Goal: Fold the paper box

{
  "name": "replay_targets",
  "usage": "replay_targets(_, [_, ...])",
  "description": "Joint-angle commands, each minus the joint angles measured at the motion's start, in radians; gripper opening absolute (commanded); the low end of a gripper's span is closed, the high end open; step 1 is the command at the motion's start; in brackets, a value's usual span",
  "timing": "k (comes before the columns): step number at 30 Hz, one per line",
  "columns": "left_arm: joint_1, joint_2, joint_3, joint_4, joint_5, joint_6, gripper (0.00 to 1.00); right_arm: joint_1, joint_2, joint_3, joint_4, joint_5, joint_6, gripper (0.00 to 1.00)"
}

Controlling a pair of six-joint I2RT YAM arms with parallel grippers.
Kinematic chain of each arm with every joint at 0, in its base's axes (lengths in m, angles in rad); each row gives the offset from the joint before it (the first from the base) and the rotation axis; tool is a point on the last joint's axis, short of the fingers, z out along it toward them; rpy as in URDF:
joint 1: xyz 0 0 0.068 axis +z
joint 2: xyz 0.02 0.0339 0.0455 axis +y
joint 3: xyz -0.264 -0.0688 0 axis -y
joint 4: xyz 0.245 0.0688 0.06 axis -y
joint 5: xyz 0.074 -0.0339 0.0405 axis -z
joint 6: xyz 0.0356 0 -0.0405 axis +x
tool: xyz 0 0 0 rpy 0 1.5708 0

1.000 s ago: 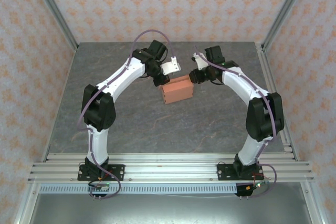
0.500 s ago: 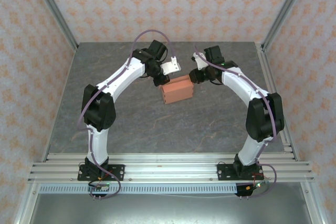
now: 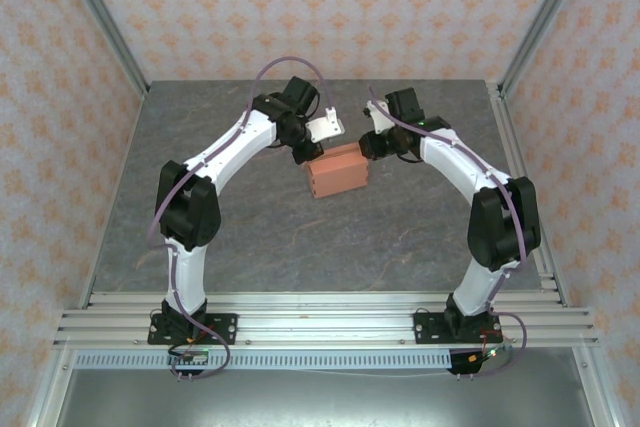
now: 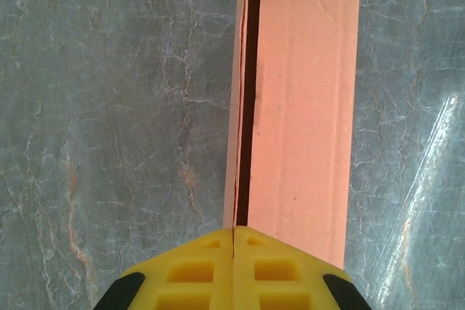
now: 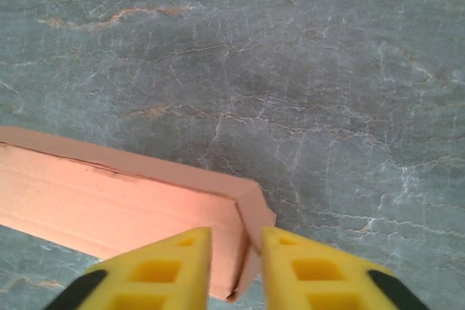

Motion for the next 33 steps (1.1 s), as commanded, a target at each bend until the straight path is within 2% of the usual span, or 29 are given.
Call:
replay_targets(1, [0.005, 0.007, -0.022, 0.001, -0.016, -0.016, 0.00, 0.006, -0.027, -0.017, 0.022, 0.026, -0.002, 0.30])
replay_targets(12, [0.004, 0.003, -0.033, 0.009, -0.037, -0.010, 0.00, -0.001, 0.036, 0.041, -0.006, 0.006, -0.026, 0.27])
replay_targets(15, [0.004, -0.012, -0.051, 0.031, -0.041, -0.007, 0.00, -0.003, 0.035, 0.040, -0.008, 0.012, -0.035, 0.33])
replay_targets(18, [0.004, -0.029, -0.071, 0.052, -0.045, 0.007, 0.00, -0.012, 0.024, 0.041, -0.014, 0.028, -0.047, 0.33])
replay_targets(23, [0.005, -0.041, -0.078, 0.067, -0.067, 0.026, 0.00, -0.039, -0.033, 0.029, -0.042, -0.051, -0.110, 0.34])
replay_targets(29, [-0.004, -0.101, -0.140, 0.163, -0.075, 0.047, 0.00, -0.066, 0.000, 0.062, -0.105, -0.121, -0.171, 0.34])
replay_targets(33, [-0.008, -0.103, -0.131, 0.164, -0.079, 0.057, 0.00, -0.067, 0.008, 0.072, -0.108, -0.172, -0.181, 0.36])
